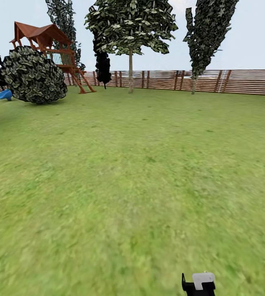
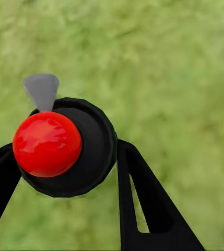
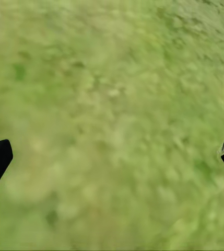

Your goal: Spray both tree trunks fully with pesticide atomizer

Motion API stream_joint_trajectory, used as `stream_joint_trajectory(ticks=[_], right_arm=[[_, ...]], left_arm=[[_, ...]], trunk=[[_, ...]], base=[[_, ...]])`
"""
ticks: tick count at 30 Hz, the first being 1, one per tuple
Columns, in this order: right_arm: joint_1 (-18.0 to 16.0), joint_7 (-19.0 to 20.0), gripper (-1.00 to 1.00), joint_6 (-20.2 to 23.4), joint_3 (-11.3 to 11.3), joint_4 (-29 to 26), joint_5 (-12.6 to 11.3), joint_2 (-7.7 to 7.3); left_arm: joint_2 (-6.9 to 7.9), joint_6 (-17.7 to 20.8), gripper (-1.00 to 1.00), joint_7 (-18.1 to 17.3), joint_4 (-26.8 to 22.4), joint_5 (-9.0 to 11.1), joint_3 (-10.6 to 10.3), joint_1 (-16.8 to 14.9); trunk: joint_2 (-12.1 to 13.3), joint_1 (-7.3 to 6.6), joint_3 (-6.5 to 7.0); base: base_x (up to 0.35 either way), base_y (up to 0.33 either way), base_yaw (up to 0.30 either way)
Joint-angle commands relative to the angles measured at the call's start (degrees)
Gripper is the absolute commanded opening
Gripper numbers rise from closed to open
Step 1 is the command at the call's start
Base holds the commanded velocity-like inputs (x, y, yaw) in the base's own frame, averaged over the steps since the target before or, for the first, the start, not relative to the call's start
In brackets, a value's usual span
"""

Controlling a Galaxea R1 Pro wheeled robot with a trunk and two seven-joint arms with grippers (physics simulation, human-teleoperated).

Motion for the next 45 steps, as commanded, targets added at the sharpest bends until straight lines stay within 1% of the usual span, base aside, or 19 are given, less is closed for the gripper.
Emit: stream_joint_trajectory(ticks=[1,13,18,30,45], right_arm=[[0.0,0.0,1.00,0.0,0.0,0.0,0.1,-0.04],[0.0,0.0,1.00,0.2,0.1,0.1,0.1,-0.16],[0.4,0.0,1.00,0.2,0.1,1.3,0.0,-0.09],[1.0,0.0,1.00,0.2,0.1,1.4,0.0,-0.09],[1.1,0.0,1.00,0.2,0.1,1.4,0.0,-0.09]], left_arm=[[0.00,0.0,-1.00,0.0,0.0,0.0,0.0,0.0],[0.07,0.0,-1.00,0.0,0.0,0.0,0.1,0.0],[0.09,0.0,-1.00,0.0,0.0,0.1,0.1,0.0],[-0.03,-0.1,-1.00,0.0,0.0,0.0,0.0,0.0],[0.00,0.0,-1.00,-0.1,0.0,0.1,0.0,0.0]], trunk=[[0.0,0.00,0.00],[0.0,0.00,0.00],[0.0,0.00,0.00],[0.0,0.00,0.00],[0.0,0.00,0.00]], base=[[0.338,0.000,0.000],[0.338,0.000,0.000],[0.338,0.000,0.000],[0.338,0.000,0.000],[0.338,0.000,0.000]])
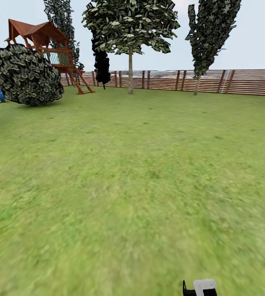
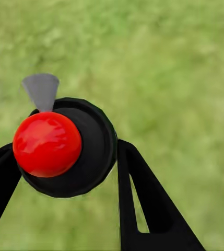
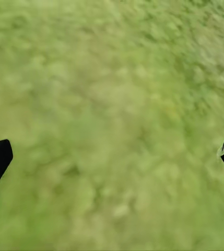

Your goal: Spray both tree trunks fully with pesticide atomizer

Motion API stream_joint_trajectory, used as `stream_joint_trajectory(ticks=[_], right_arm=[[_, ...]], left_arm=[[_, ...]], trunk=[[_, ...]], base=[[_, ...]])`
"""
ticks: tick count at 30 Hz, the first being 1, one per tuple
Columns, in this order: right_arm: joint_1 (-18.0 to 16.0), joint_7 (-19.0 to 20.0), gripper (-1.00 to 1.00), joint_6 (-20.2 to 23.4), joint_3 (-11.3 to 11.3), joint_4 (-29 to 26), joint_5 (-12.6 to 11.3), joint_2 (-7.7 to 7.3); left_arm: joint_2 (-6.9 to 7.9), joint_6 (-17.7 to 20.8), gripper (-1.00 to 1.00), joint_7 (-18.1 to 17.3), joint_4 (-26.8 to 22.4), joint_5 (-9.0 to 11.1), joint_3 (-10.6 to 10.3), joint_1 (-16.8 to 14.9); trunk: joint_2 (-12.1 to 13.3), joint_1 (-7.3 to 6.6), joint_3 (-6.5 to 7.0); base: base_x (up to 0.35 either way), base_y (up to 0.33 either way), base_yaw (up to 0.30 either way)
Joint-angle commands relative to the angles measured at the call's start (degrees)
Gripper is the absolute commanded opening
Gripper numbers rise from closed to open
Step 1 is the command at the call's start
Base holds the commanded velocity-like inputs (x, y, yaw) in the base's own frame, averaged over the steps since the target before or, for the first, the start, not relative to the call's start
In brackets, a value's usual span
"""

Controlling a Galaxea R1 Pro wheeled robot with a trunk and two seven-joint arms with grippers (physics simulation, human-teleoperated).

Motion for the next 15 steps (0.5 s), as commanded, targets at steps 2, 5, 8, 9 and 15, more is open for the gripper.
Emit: stream_joint_trajectory(ticks=[2,5,8,9,15], right_arm=[[0.0,0.0,1.00,0.0,0.0,0.0,0.0,0.00],[0.0,0.0,1.00,0.0,0.0,0.0,0.0,0.00],[0.0,0.0,1.00,0.0,0.0,0.0,0.0,0.00],[0.0,0.0,1.00,0.0,0.0,0.0,0.0,0.00],[0.0,0.0,1.00,0.0,0.0,0.0,0.0,0.00]], left_arm=[[0.00,0.0,-1.00,0.0,0.0,0.0,0.0,0.0],[0.00,0.0,-1.00,0.0,0.0,0.0,0.0,0.0],[0.00,0.0,-1.00,0.0,0.1,0.0,0.0,0.0],[0.00,0.0,-1.00,0.0,0.1,0.0,0.0,0.0],[0.00,0.0,-1.00,0.0,0.1,0.0,0.0,0.0]], trunk=[[0.0,0.00,0.00],[0.0,0.00,0.00],[0.0,0.00,0.00],[0.0,0.00,0.00],[0.0,0.00,0.00]], base=[[0.338,0.000,0.000],[0.338,0.000,0.000],[0.338,0.000,0.000],[0.338,0.000,0.000],[0.338,0.000,0.000]])
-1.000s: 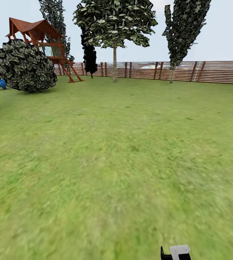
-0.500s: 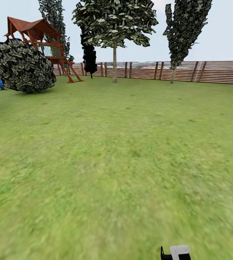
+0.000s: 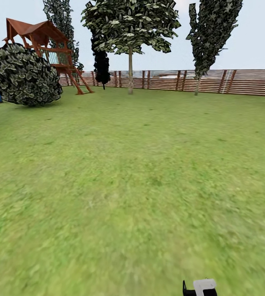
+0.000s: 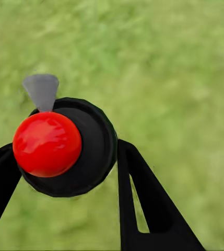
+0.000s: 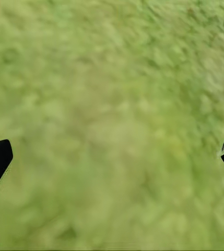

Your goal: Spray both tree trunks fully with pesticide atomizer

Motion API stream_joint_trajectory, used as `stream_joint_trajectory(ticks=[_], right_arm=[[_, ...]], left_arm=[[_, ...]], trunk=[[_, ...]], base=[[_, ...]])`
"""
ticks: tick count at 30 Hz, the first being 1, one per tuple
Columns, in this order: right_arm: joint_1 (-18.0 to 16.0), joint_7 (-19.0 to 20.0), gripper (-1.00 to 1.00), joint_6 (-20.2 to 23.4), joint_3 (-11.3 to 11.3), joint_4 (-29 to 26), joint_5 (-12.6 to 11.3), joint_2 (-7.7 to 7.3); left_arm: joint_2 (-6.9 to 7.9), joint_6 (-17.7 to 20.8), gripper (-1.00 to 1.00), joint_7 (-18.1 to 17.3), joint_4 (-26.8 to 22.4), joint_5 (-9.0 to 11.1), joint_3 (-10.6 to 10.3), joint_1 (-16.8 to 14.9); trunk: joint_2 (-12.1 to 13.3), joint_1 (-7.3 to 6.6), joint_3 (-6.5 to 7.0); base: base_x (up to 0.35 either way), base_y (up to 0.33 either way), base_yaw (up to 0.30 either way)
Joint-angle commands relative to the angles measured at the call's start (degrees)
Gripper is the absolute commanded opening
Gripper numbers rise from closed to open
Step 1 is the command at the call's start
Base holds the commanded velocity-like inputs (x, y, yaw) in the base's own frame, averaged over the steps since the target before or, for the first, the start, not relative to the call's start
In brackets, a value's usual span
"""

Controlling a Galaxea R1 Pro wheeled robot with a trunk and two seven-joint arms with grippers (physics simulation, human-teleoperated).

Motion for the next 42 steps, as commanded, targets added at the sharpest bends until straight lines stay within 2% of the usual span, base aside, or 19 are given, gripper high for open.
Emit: stream_joint_trajectory(ticks=[1,42], right_arm=[[0.0,0.0,1.00,0.0,0.0,0.0,0.0,0.00],[0.0,0.0,1.00,0.0,0.0,0.1,0.0,0.00]], left_arm=[[0.00,0.0,-1.00,0.0,0.0,0.0,0.0,0.0],[-0.09,0.0,-1.00,0.0,0.0,0.0,-0.1,0.0]], trunk=[[0.0,0.00,0.00],[0.0,0.00,0.00]], base=[[0.338,0.000,0.000],[0.338,0.000,0.000]])
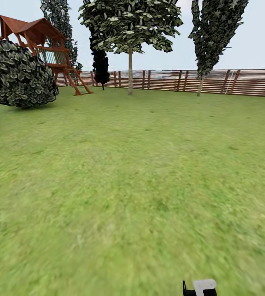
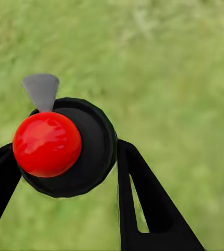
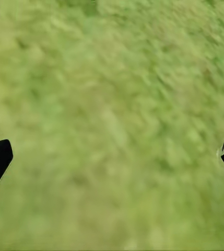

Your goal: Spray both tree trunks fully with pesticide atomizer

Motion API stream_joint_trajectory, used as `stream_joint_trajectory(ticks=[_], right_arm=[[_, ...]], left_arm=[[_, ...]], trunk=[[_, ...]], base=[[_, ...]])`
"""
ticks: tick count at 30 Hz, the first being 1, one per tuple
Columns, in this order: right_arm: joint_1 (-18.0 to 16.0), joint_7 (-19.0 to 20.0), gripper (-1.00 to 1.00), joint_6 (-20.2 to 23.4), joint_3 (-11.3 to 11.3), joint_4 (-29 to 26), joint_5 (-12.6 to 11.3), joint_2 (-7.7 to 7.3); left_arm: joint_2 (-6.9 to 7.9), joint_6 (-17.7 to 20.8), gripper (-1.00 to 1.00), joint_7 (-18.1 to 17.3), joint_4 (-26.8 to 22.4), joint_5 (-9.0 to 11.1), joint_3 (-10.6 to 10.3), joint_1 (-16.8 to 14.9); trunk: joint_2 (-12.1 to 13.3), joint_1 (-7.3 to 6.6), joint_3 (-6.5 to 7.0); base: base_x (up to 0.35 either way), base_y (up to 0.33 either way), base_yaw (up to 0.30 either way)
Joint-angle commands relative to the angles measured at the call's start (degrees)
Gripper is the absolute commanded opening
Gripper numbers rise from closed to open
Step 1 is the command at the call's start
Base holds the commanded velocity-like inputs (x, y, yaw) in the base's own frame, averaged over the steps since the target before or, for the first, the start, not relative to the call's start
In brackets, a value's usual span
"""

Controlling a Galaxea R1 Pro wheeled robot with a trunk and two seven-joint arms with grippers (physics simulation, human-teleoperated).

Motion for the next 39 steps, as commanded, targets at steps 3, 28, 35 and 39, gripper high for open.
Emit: stream_joint_trajectory(ticks=[3,28,35,39], right_arm=[[0.0,0.0,1.00,0.0,0.0,0.0,0.0,0.00],[0.0,0.0,1.00,0.0,0.0,0.0,0.0,0.00],[0.0,0.0,1.00,0.0,0.0,0.0,0.0,0.00],[0.0,0.0,1.00,0.0,0.0,0.0,0.0,0.00]], left_arm=[[0.00,0.0,-1.00,0.0,0.0,0.0,0.0,0.0],[0.00,0.0,-1.00,0.0,0.0,0.0,0.0,0.0],[0.00,0.0,-1.00,0.0,0.0,0.0,0.0,0.0],[0.01,0.0,-1.00,0.0,0.0,0.0,0.1,0.0]], trunk=[[0.0,0.00,0.00],[0.0,0.00,0.00],[0.0,0.00,0.00],[0.0,0.00,0.00]], base=[[0.338,0.000,0.000],[0.338,0.000,0.000],[0.338,0.000,0.000],[0.338,0.000,0.000]])
